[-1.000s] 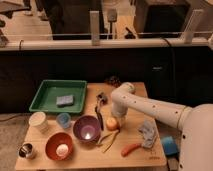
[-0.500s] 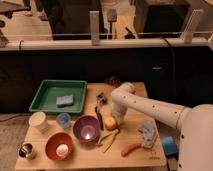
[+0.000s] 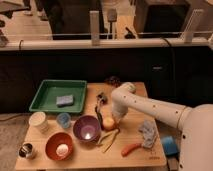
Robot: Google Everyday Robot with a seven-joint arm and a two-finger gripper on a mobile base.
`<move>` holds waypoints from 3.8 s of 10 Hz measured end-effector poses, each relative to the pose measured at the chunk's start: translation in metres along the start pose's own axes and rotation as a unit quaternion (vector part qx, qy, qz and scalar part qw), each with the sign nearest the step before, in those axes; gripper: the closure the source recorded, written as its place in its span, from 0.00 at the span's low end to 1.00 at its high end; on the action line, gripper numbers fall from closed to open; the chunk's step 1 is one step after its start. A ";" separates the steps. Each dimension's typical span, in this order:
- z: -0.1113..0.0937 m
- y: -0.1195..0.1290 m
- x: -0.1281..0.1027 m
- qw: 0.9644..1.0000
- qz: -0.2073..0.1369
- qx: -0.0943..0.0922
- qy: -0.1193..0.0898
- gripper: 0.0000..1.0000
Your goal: Place fork in table surface
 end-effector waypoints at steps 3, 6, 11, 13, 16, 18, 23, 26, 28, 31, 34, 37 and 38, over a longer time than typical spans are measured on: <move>-0.006 -0.001 -0.002 1.000 -0.005 0.008 0.004 1.00; -0.049 -0.005 -0.009 0.999 -0.012 0.036 0.021 1.00; -0.119 -0.011 -0.021 0.997 -0.008 0.047 0.063 1.00; -0.123 -0.011 -0.022 0.997 -0.005 0.045 0.070 1.00; -0.119 -0.009 -0.015 0.996 -0.006 0.051 0.069 0.81; -0.110 -0.008 -0.007 0.996 -0.024 0.068 0.062 0.61; -0.070 -0.007 0.022 0.995 -0.067 0.071 0.029 0.20; -0.048 -0.008 0.023 0.996 -0.076 0.051 0.020 0.20; -0.033 -0.011 0.021 0.996 -0.079 0.037 0.018 0.20; -0.019 -0.014 0.020 0.997 -0.079 0.017 0.017 0.33; -0.004 -0.010 0.024 0.997 -0.069 -0.005 0.018 0.61; -0.004 -0.009 0.026 0.998 -0.065 -0.013 0.021 0.98; -0.004 -0.009 0.025 0.998 -0.066 -0.013 0.020 1.00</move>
